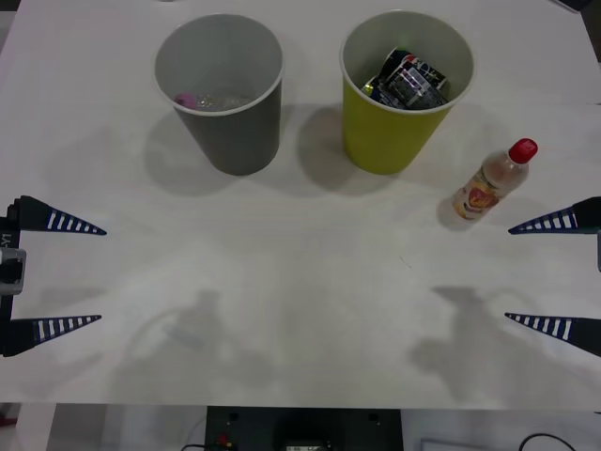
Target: Put the can into the green bin and the plastic bottle into the gray bin
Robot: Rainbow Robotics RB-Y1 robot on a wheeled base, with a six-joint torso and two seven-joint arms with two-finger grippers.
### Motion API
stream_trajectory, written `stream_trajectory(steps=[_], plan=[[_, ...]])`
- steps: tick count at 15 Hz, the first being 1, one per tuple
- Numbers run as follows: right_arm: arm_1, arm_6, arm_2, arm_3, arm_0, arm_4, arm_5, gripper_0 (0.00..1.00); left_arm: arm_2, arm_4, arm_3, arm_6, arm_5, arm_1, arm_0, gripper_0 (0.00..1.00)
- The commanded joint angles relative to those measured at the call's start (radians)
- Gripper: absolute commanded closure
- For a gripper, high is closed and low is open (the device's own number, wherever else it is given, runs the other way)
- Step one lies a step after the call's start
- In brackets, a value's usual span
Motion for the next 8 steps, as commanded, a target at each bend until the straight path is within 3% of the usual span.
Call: stream_trajectory(steps=[1, 8], plan=[[-0.014, -0.005, 0.001, -0.023, 0.046, -0.02, 0.06, 0.0, 0.0, 0.0, 0.0, 0.0, 0.0, 0.0, 0.0, 0.0], [-0.065, -0.046, 0.003, -0.138, 0.222, -0.023, 0.318, 0.0, 0.0, 0.0, 0.0, 0.0, 0.0, 0.0, 0.0, 0.0]])
